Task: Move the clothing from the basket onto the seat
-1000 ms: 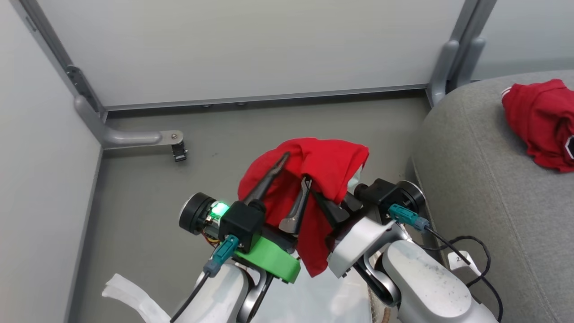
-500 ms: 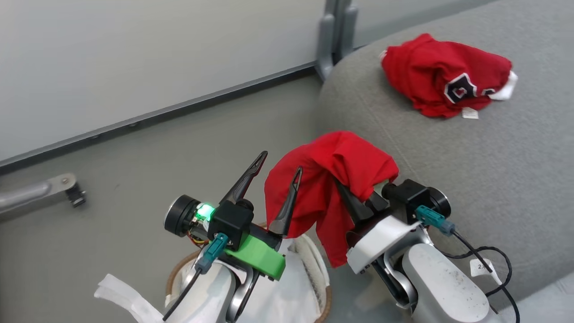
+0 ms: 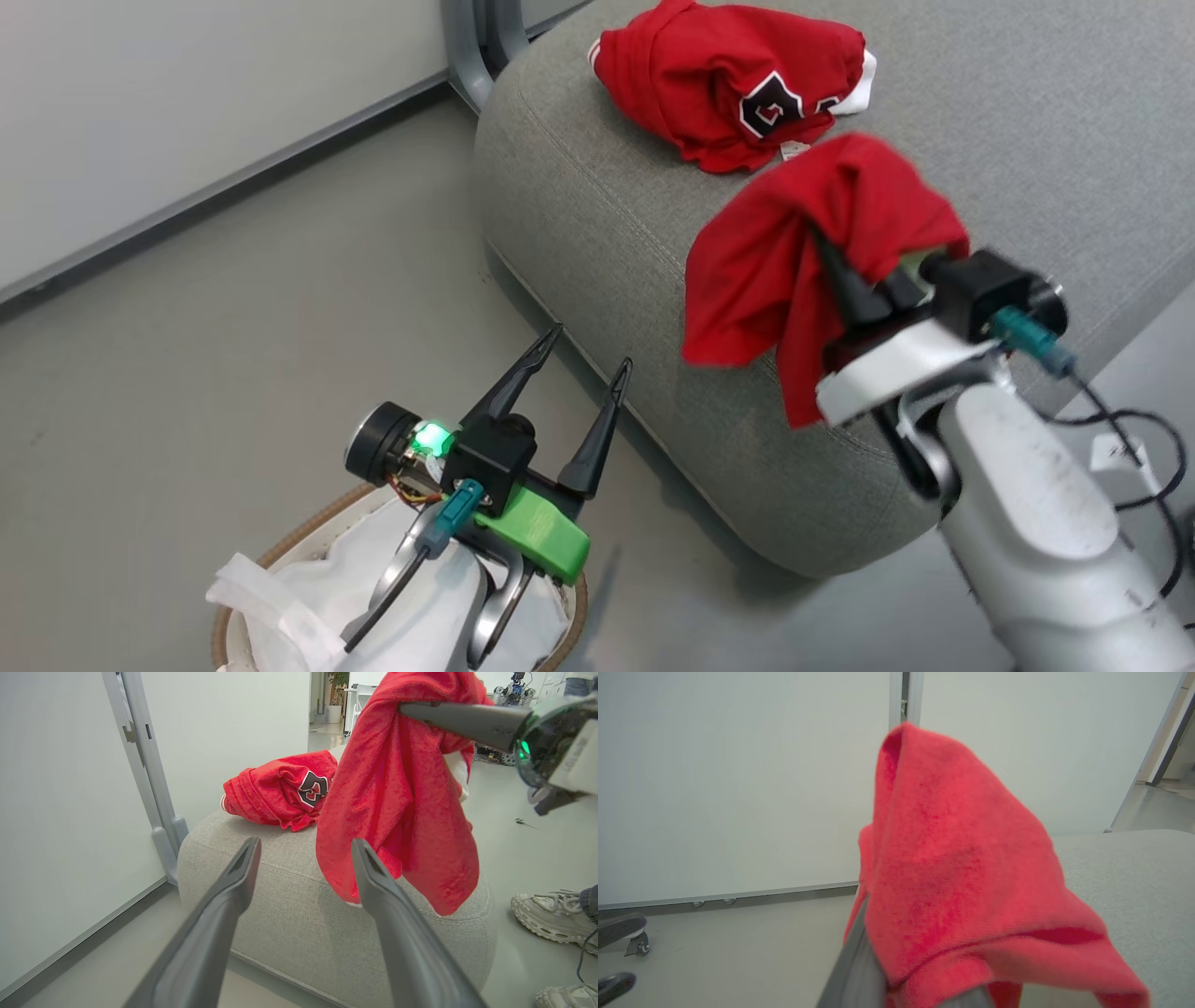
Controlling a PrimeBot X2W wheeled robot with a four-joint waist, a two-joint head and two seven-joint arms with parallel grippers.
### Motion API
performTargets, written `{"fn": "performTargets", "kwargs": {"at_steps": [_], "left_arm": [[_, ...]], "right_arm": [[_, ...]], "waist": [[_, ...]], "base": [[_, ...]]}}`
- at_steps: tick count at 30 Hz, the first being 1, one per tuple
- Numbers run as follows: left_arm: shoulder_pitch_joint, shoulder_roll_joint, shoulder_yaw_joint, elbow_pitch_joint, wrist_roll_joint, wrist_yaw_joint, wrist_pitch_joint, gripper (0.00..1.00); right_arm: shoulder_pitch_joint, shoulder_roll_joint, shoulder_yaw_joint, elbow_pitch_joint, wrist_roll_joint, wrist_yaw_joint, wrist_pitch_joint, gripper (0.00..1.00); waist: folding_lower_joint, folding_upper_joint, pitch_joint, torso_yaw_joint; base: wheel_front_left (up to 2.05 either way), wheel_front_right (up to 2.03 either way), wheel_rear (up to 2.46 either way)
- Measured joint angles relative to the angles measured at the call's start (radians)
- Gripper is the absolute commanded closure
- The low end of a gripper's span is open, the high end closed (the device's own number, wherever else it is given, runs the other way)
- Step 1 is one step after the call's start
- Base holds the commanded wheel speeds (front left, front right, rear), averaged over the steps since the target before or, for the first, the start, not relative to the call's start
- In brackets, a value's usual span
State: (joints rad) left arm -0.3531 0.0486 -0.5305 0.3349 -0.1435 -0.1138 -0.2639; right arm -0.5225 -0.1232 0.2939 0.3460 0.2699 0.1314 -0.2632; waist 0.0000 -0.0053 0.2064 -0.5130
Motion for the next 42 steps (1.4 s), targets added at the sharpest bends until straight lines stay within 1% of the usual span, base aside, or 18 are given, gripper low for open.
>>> {"fn": "performTargets", "kwargs": {"at_steps": [3, 7, 12, 14, 18, 22, 27, 32, 35, 38, 39, 40, 41, 42], "left_arm": [[0.001, 0.010, 0.016, 0.002, 0.017, -0.001, 0.000, 0.00], [-0.001, 0.017, 0.019, 0.002, 0.032, -0.007, 0.000, 0.00], [-0.029, 0.034, 0.019, -0.001, 0.044, -0.010, 0.000, 0.00], [-0.044, 0.037, 0.016, -0.002, 0.048, -0.011, 0.000, 0.00], [-0.074, 0.047, 0.012, -0.001, 0.056, -0.014, 0.000, 0.00], [-0.099, 0.054, 0.015, -0.002, 0.058, -0.014, 0.000, 0.00], [-0.120, 0.067, 0.031, -0.004, 0.066, -0.014, 0.000, 0.00], [-0.130, 0.067, 0.046, -0.009, 0.067, -0.014, 0.000, 0.00], [-0.132, 0.064, 0.053, -0.010, 0.067, -0.014, 0.000, 0.00], [-0.132, 0.062, 0.061, -0.005, 0.067, -0.014, 0.000, 0.00], [-0.132, 0.063, 0.063, -0.003, 0.066, -0.014, 0.000, 0.00], [-0.131, 0.063, 0.066, -0.001, 0.066, -0.014, 0.000, 0.00], [-0.131, 0.063, 0.068, 0.000, 0.066, -0.014, 0.000, 0.00], [-0.130, 0.063, 0.069, 0.000, 0.066, -0.014, 0.000, 0.00]], "right_arm": [[-0.107, -0.043, -0.058, 0.026, 0.011, 0.000, 0.000, 1.00], [-0.250, -0.136, -0.125, 0.061, -0.014, 0.000, 0.000, 1.00], [-0.388, -0.216, -0.184, 0.153, -0.053, 0.000, 0.000, 1.00], [-0.445, -0.256, -0.200, 0.191, -0.095, 0.000, 0.000, 1.00], [-0.534, -0.277, -0.260, 0.285, -0.116, 0.000, 0.000, 1.00], [-0.573, -0.294, -0.330, 0.384, -0.161, 0.000, 0.000, 1.00], [-0.570, -0.272, -0.441, 0.494, -0.225, 0.000, 0.000, 1.00], [-0.528, -0.263, -0.542, 0.603, -0.286, 0.000, 0.000, 1.00], [-0.509, -0.253, -0.596, 0.641, -0.317, 0.000, 0.000, 1.00], [-0.488, -0.232, -0.640, 0.655, -0.337, 0.000, 0.000, 1.00], [-0.483, -0.228, -0.652, 0.656, -0.343, 0.000, 0.000, 0.75], [-0.476, -0.221, -0.667, 0.655, -0.344, 0.000, -0.001, 0.55], [-0.467, -0.215, -0.675, 0.650, -0.350, 0.000, -0.001, 0.00], [-0.454, -0.209, -0.680, 0.641, -0.356, 0.000, -0.001, 0.00]], "waist": [[0.0000, 0.0000, 0.041, -0.010], [0.0001, 0.0000, 0.095, -0.004], [0.0001, 0.0000, 0.154, 0.031], [0.0001, 0.0000, 0.177, 0.055], [0.0002, 0.0000, 0.228, 0.098], [0.0002, 0.0000, 0.279, 0.140], [0.0003, 0.0000, 0.344, 0.197], [0.0003, 0.0000, 0.395, 0.254], [0.0002, 0.0000, 0.419, 0.280], [0.0002, 0.0000, 0.433, 0.299], [0.0002, 0.0000, 0.434, 0.302], [0.0002, 0.0000, 0.432, 0.304], [0.0002, 0.0000, 0.428, 0.304], [0.0002, -0.0001, 0.423, 0.305]], "base": [[0.00, 0.00, 0.00], [0.00, 0.00, 0.00], [0.00, 0.00, 0.00], [0.00, 0.00, 0.00], [0.00, 0.00, 0.00], [0.00, 0.00, 0.00], [0.00, 0.00, 0.00], [0.00, 0.00, 0.00], [0.00, 0.00, 0.00], [0.00, 0.00, 0.00], [0.00, 0.00, 0.00], [0.00, 0.00, 0.00], [0.00, 0.00, 0.00], [0.00, 0.00, 0.00]]}}
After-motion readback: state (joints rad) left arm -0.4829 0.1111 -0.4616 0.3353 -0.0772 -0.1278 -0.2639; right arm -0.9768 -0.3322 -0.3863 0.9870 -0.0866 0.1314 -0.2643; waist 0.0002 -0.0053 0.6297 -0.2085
